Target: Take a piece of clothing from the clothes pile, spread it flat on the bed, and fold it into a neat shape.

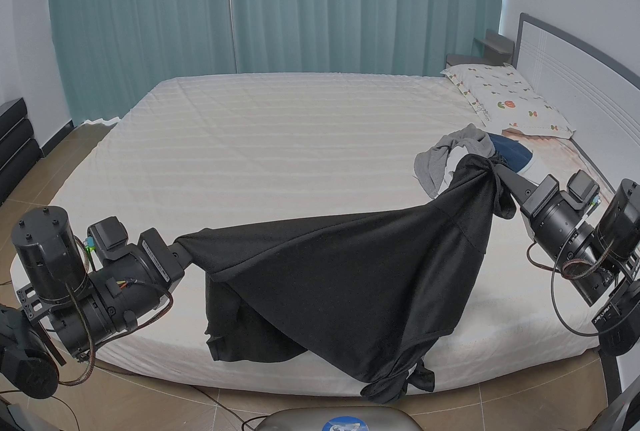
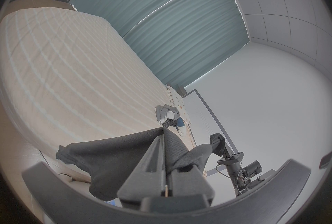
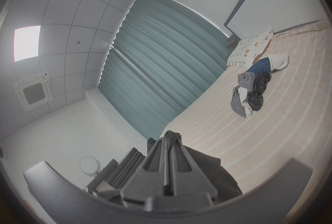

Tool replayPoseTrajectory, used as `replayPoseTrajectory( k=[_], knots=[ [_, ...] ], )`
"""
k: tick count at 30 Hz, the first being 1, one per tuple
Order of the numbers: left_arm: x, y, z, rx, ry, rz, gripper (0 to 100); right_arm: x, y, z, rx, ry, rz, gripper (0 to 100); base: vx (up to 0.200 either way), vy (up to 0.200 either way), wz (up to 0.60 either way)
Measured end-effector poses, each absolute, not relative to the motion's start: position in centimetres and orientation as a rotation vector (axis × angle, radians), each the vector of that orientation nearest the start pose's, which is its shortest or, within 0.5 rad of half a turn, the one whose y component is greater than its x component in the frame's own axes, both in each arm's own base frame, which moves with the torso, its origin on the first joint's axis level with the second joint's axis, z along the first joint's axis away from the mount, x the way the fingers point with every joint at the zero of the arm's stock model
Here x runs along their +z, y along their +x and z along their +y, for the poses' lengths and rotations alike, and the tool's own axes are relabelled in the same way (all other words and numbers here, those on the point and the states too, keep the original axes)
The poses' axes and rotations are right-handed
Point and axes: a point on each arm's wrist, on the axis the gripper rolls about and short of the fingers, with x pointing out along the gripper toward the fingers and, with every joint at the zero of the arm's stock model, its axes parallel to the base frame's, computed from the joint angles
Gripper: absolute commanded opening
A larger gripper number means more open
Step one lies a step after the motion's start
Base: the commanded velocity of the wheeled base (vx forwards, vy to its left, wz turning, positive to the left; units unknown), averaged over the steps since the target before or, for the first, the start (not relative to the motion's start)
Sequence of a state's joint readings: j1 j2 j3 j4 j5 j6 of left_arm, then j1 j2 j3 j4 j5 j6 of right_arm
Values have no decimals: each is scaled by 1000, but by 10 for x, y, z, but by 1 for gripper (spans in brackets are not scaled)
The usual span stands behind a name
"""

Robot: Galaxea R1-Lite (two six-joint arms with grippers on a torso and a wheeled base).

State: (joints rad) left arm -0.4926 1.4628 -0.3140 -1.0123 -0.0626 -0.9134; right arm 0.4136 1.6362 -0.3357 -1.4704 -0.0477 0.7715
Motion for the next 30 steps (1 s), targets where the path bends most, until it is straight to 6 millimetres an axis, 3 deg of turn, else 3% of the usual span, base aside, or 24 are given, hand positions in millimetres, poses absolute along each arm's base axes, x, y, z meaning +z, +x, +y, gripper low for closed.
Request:
replayPoseTrajectory(
  k=[6,24,30],
  knots=[
    [156,182,-100,-456,-858,378,0,175,213,93,433,799,-38,0,-200,0,0],
    [182,157,-88,-485,-867,347,0,221,170,76,534,774,-230,0,0,0,0],
    [194,155,-85,-482,-874,318,0,233,170,72,548,763,-251,0,0,0,0]
  ],
)
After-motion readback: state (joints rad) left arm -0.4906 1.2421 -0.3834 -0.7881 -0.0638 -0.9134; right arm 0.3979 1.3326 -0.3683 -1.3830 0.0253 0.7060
